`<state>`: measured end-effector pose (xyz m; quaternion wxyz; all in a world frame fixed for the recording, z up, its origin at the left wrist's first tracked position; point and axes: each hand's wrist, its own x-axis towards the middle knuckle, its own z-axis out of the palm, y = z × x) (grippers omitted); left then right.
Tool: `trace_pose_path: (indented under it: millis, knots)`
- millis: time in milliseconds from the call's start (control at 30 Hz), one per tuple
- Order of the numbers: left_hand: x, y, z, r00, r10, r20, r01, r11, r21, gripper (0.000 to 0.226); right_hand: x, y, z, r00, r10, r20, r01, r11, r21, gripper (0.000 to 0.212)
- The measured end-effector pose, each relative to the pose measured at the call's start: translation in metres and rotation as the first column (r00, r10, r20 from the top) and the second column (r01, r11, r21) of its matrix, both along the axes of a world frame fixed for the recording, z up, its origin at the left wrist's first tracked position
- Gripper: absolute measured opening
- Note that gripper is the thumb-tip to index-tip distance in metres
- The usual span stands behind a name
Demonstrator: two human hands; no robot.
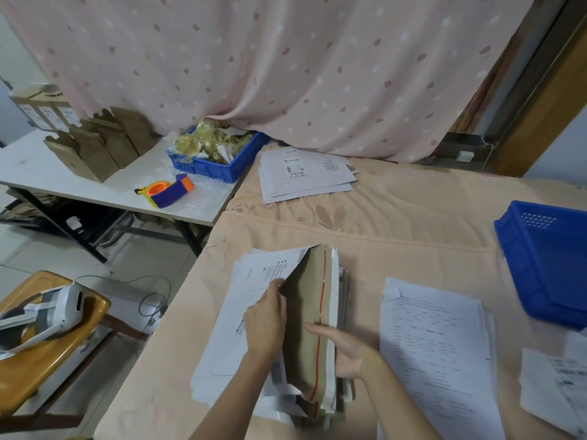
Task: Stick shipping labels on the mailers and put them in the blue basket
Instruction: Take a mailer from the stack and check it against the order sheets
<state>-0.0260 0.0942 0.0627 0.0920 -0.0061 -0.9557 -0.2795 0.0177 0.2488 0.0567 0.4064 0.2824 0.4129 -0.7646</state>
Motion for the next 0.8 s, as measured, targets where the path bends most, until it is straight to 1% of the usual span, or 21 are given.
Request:
trace_pose_path:
  millis: [67, 100, 167, 200, 267, 333, 367, 433, 467, 533, 567, 600, 633, 667, 700, 733, 767, 800]
  knots:
    - [-0.004, -0.002, 0.0, 1.0, 0.002, -0.015, -0.002, 1.0, -0.005, 0.028, 0.004, 0.001, -0.001, 1.0, 0.021, 0.015, -0.021, 1.0, 0.02, 0.023]
    - [-0.005, -0.004, 0.001, 0.999, 0.007, -0.036, -0.007, 1.0, -0.007, 0.027, 0.005, 0.001, -0.002, 0.999, 0.027, 0.018, -0.027, 0.999, 0.022, 0.03]
    - [-0.007, -0.005, 0.005, 0.997, 0.003, -0.079, -0.003, 1.0, -0.001, 0.026, 0.008, 0.0, -0.005, 0.998, 0.051, 0.036, -0.053, 0.997, 0.06, 0.053]
    - [-0.009, -0.005, 0.008, 0.996, 0.0, -0.09, 0.001, 1.0, 0.011, 0.026, 0.01, -0.001, -0.004, 0.998, 0.048, 0.047, -0.052, 0.994, 0.091, 0.058]
    - [-0.013, -0.003, 0.015, 0.995, 0.018, -0.098, -0.015, 0.999, 0.032, 0.026, 0.01, -0.002, -0.008, 0.999, -0.024, 0.027, 0.02, 0.992, 0.127, 0.056]
    - [-0.017, -0.001, 0.021, 0.994, 0.024, -0.105, -0.024, 1.0, 0.006, 0.026, 0.007, -0.003, -0.009, 0.998, -0.04, -0.044, 0.049, 0.968, 0.245, 0.054]
    - [-0.017, 0.001, 0.025, 0.997, 0.007, -0.083, -0.009, 1.0, -0.027, 0.027, 0.004, -0.003, -0.008, 0.995, -0.016, -0.098, 0.047, 0.946, 0.32, 0.047]
    - [-0.012, 0.007, 0.03, 0.998, -0.043, 0.038, 0.047, 0.992, -0.116, 0.033, -0.001, -0.004, -0.005, 0.982, 0.02, -0.186, 0.06, 0.908, 0.415, 0.034]
    - [-0.009, 0.009, 0.029, 0.992, -0.068, 0.109, 0.085, 0.984, -0.158, 0.039, -0.004, -0.004, -0.002, 0.976, 0.027, -0.218, 0.074, 0.895, 0.44, 0.033]
    - [-0.006, 0.012, 0.019, 0.967, -0.104, 0.233, 0.153, 0.967, -0.203, 0.059, -0.007, -0.004, 0.001, 0.962, 0.078, -0.261, 0.065, 0.865, 0.497, 0.033]
    - [-0.006, 0.014, 0.012, 0.95, -0.11, 0.292, 0.168, 0.969, -0.18, 0.069, -0.006, -0.004, 0.0, 0.959, 0.098, -0.264, 0.059, 0.848, 0.527, 0.034]
    - [-0.007, 0.016, 0.006, 0.931, -0.123, 0.343, 0.168, 0.98, -0.105, 0.075, -0.005, -0.004, -0.001, 0.961, 0.103, -0.258, 0.057, 0.837, 0.545, 0.034]
    - [-0.007, 0.018, 0.002, 0.918, -0.147, 0.368, 0.157, 0.988, 0.004, 0.076, -0.003, -0.003, -0.005, 0.962, 0.091, -0.256, 0.069, 0.829, 0.554, 0.035]
    - [-0.006, 0.02, -0.001, 0.918, -0.175, 0.356, 0.143, 0.983, 0.115, 0.076, 0.0, -0.004, -0.007, 0.965, 0.073, -0.253, 0.087, 0.82, 0.566, 0.035]
    - [-0.003, 0.022, -0.002, 0.93, -0.196, 0.31, 0.135, 0.969, 0.207, 0.073, 0.004, -0.006, -0.008, 0.962, 0.06, -0.266, 0.117, 0.791, 0.6, 0.035]
    - [0.0, 0.023, -0.001, 0.944, -0.211, 0.254, 0.14, 0.953, 0.269, 0.071, 0.007, -0.008, -0.006, 0.951, 0.08, -0.298, 0.153, 0.714, 0.683, 0.039]
    - [0.002, 0.024, 0.001, 0.952, -0.226, 0.206, 0.157, 0.94, 0.303, 0.07, 0.009, -0.009, -0.005, 0.941, 0.194, -0.279, 0.149, 0.503, 0.851, 0.048]
    - [0.004, 0.026, 0.001, 0.955, -0.244, 0.172, 0.182, 0.932, 0.313, 0.071, 0.012, -0.014, 0.0, 0.919, 0.338, -0.202, 0.145, 0.184, 0.972, 0.063]
